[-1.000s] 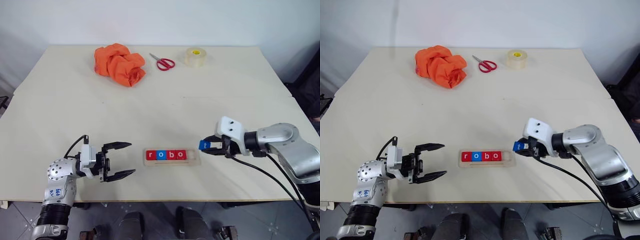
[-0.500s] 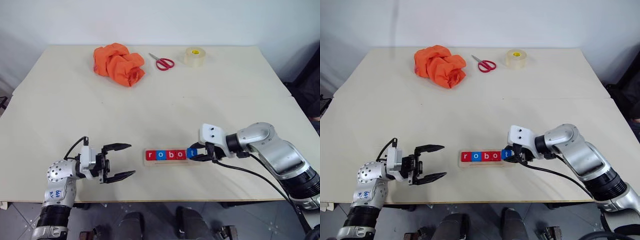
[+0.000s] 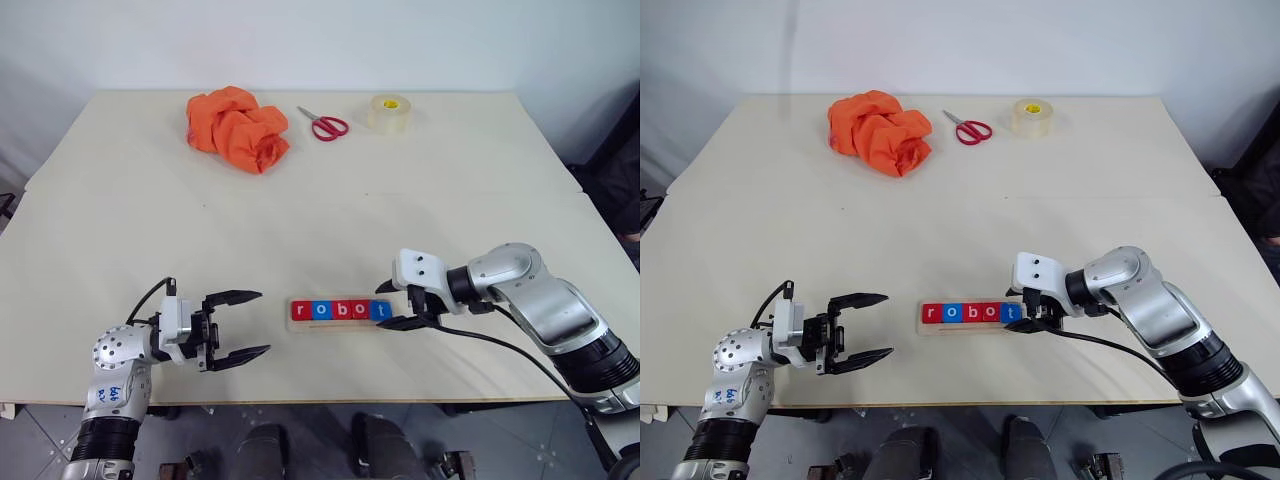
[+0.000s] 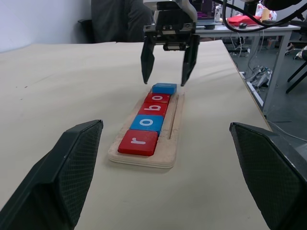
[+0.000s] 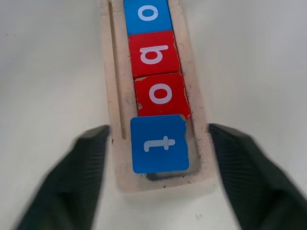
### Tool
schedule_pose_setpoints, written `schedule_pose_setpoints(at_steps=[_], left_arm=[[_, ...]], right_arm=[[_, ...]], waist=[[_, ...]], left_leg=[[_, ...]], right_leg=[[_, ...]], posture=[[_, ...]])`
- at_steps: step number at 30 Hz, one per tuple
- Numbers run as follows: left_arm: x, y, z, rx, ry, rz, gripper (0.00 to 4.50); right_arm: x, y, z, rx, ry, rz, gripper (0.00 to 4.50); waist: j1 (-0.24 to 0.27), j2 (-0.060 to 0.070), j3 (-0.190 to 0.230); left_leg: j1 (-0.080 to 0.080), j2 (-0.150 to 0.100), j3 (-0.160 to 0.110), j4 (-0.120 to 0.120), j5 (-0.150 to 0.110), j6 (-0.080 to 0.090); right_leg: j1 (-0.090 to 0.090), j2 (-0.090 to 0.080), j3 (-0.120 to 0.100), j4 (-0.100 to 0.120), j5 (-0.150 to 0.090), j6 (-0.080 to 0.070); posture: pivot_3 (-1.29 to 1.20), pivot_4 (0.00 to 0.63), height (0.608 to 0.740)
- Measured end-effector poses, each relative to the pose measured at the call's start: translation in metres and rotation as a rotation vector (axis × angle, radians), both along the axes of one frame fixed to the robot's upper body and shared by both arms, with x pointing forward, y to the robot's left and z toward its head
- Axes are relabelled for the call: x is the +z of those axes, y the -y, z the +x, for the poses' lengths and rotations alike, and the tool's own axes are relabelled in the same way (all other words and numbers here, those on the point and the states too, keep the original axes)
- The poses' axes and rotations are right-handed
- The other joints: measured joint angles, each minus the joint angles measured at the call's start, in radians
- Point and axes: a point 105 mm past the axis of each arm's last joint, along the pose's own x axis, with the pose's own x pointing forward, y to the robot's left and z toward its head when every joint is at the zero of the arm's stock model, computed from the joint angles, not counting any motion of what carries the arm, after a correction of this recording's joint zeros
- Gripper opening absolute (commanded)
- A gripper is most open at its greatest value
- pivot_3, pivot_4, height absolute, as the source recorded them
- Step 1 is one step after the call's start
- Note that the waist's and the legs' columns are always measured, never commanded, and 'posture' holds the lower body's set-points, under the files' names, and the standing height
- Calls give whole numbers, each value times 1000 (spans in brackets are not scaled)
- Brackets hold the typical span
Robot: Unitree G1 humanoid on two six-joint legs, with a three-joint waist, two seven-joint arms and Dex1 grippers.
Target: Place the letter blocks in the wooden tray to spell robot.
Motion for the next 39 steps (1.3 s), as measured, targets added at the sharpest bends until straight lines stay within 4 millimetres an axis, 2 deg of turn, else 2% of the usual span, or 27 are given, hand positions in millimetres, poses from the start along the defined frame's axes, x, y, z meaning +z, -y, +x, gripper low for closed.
schedule_pose_setpoints(at_steps=[8,9,13,22,26,32,39], left_arm=[[1,0,1,0,3,-1,4500],[1,0,1,0,4,-1,4500],[1,0,2,1,3,-2,4500],[1,0,2,14,0,-6,4500],[1,0,2,15,0,-7,4500],[1,0,2,16,0,-7,4500],[1,0,2,19,1,-8,4500]], right_arm=[[2,1,2,-19,9,5,4481],[3,2,3,-28,13,9,4305],[6,5,-5,-28,-9,21,3228],[5,-2,-23,5,-73,50,201],[3,-3,-23,8,-79,55,93],[-11,-4,-17,-8,-110,54,93],[-12,0,-5,-34,-64,42,93]], waist=[[0,0,0],[0,0,0],[1,0,0],[0,0,0],[1,0,0],[0,0,0],[0,0,0]], left_leg=[[0,0,0,0,0,0],[0,0,0,0,0,0],[0,0,0,0,0,0],[0,0,0,0,0,0],[0,0,0,0,0,0],[0,0,0,0,0,0],[0,0,0,0,0,0]], right_leg=[[0,0,0,0,0,0],[0,0,0,0,0,0],[0,0,0,0,0,0],[0,0,0,0,0,0],[0,0,0,0,0,0],[0,0,0,0,0,0],[0,0,0,1,0,0]], posture=[[0,150,740],[0,150,740],[0,150,740],[0,150,740],[0,150,740],[0,150,740],[0,150,740]])
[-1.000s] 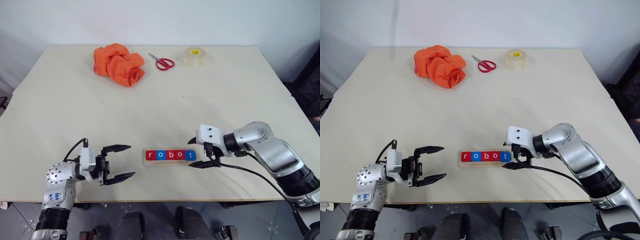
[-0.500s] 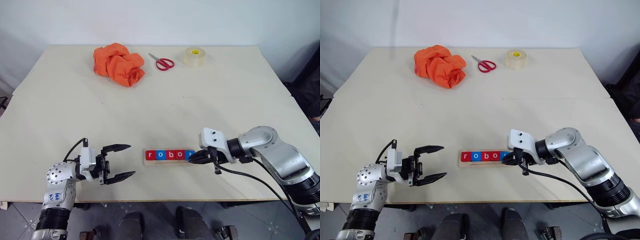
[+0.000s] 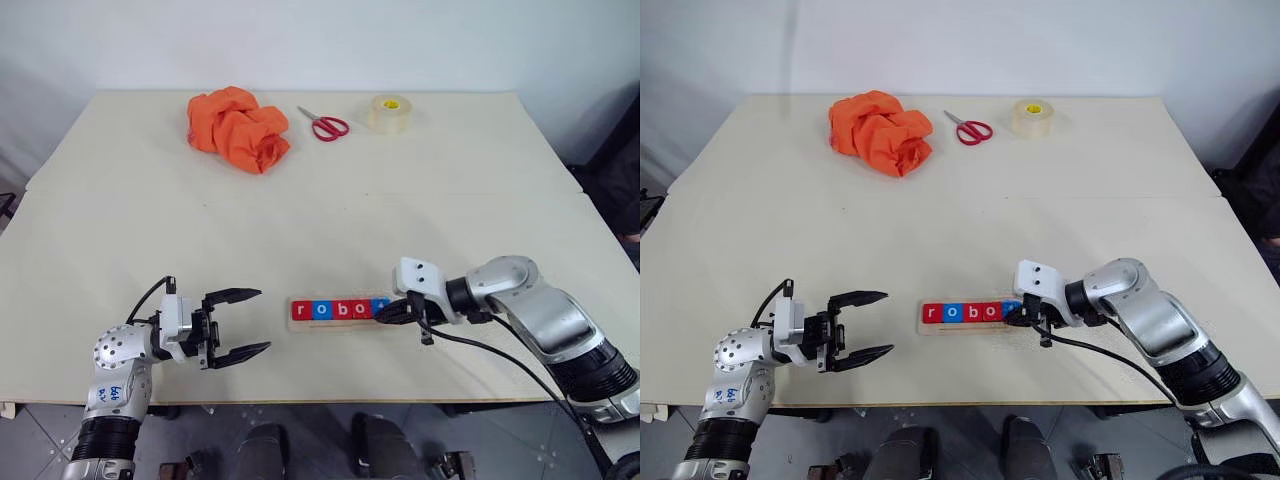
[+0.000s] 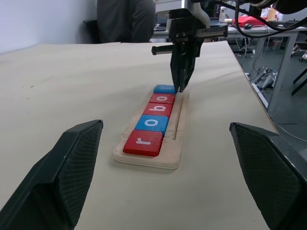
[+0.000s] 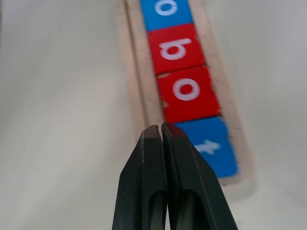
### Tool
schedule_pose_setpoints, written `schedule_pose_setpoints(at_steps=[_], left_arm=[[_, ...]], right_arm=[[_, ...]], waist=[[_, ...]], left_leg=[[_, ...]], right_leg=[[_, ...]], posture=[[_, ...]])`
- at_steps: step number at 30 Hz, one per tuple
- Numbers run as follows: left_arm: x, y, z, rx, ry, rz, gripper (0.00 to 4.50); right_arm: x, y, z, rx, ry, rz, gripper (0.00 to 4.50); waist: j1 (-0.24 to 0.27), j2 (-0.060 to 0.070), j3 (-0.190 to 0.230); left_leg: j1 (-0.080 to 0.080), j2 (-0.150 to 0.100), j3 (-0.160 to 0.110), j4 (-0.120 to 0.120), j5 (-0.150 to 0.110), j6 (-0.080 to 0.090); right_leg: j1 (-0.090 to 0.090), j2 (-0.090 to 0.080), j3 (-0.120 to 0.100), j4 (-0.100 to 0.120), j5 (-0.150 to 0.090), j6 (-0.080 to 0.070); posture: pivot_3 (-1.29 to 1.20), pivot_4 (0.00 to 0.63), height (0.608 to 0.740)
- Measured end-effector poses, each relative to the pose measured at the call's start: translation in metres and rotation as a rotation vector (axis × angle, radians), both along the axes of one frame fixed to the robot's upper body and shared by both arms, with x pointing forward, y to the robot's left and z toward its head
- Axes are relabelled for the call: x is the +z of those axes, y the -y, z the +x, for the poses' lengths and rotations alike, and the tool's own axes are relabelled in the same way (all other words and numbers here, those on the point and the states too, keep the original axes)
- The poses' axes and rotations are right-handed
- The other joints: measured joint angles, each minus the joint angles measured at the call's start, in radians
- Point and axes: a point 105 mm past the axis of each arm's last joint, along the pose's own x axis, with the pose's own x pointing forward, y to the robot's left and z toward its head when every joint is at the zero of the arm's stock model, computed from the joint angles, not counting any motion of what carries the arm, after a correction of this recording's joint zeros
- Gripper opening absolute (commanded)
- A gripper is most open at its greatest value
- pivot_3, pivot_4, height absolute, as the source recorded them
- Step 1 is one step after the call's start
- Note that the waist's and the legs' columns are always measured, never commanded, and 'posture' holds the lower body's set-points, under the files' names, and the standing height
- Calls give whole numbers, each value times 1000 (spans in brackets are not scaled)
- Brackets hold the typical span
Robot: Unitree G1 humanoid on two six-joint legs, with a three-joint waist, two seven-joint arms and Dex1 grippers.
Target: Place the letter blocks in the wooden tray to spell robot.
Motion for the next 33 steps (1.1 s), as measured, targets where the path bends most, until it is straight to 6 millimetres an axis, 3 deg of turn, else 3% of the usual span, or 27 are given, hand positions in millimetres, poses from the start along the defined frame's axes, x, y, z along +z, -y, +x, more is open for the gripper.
schedule_pose_setpoints(at_steps=[8,13,16,22,27,33], left_arm=[[0,0,0,1,0,-2,4500],[0,0,1,15,0,-7,4500],[0,-2,4,56,-2,-4,4500],[1,-17,13,178,31,83,4500],[12,-24,15,203,41,34,4500],[16,-36,3,197,7,14,4500]], right_arm=[[10,-8,-8,36,2,30,93],[34,-1,-3,-21,55,129,93],[34,17,-8,-45,49,177,647],[21,67,-12,-65,45,188,2637],[31,88,-12,-22,76,284,4339],[40,103,-8,-7,98,371,4428]], waist=[[0,0,0],[1,0,0],[8,0,0],[2,0,0],[-2,0,0],[0,0,0]], left_leg=[[0,0,0,0,0,0],[0,0,0,0,0,0],[0,0,0,0,0,0],[1,0,1,0,0,1],[2,1,1,0,0,0],[2,1,2,0,0,0]], right_leg=[[0,0,0,0,0,0],[0,0,0,0,0,0],[1,0,0,-1,0,0],[1,0,0,-2,1,1],[1,1,1,0,1,1],[1,1,1,1,1,1]], posture=[[0,150,740],[0,150,740],[0,150,740],[0,150,740],[0,150,740],[0,150,740]])
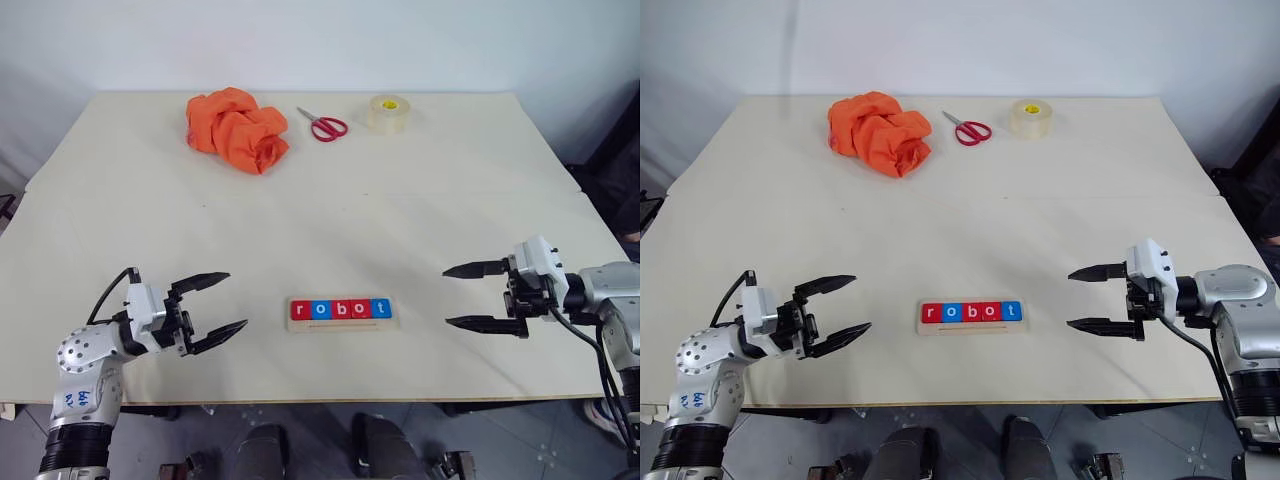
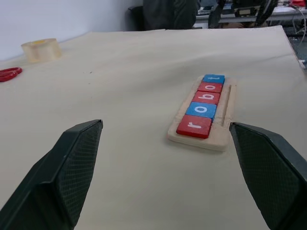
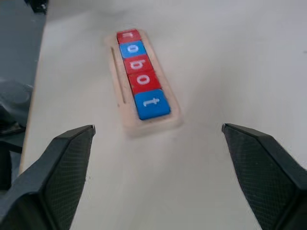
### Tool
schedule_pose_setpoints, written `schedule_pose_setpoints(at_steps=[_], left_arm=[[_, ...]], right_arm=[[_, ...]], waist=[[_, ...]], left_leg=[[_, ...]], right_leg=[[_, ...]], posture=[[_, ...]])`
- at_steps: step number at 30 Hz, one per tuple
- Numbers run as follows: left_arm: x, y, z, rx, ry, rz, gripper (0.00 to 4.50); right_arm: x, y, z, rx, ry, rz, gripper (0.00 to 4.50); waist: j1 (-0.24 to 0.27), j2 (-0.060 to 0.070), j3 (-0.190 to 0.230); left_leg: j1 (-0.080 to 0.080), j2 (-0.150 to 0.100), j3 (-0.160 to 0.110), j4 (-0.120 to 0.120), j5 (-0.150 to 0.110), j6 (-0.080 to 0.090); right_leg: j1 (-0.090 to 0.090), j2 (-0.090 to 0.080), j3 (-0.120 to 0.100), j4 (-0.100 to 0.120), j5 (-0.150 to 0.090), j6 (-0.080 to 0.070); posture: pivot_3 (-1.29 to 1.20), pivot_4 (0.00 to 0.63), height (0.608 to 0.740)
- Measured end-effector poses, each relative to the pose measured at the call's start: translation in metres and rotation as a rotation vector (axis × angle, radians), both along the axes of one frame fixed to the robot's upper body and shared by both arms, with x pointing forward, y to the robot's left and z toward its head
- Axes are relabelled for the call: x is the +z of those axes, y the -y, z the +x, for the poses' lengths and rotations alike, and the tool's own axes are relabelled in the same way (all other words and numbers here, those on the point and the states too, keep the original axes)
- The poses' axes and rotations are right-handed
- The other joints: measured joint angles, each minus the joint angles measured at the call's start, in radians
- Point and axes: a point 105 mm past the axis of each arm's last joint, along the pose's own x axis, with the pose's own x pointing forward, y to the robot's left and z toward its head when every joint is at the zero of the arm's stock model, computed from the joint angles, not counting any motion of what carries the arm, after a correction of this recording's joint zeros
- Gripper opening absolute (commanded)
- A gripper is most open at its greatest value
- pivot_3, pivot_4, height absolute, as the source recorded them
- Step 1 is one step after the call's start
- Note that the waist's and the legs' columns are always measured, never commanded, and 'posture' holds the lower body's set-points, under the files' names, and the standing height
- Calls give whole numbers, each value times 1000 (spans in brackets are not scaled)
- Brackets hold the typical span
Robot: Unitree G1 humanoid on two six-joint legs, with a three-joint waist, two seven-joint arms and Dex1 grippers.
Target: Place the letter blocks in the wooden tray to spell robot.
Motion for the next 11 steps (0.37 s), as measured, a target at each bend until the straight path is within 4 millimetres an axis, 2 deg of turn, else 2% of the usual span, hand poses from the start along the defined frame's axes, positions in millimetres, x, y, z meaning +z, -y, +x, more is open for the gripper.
schedule_pose_setpoints(at_steps=[5,11], left_arm=[[11,-8,1,6,12,-15,4500],[20,-8,4,-9,47,-29,4500]], right_arm=[[16,8,14,-29,59,40,4428],[17,13,21,-47,71,46,4428]], waist=[[0,0,0],[1,0,0]], left_leg=[[0,0,0,0,0,0],[0,0,0,0,0,0]], right_leg=[[0,0,0,0,0,0],[0,0,0,0,0,0]], posture=[[0,150,740],[0,150,740]])
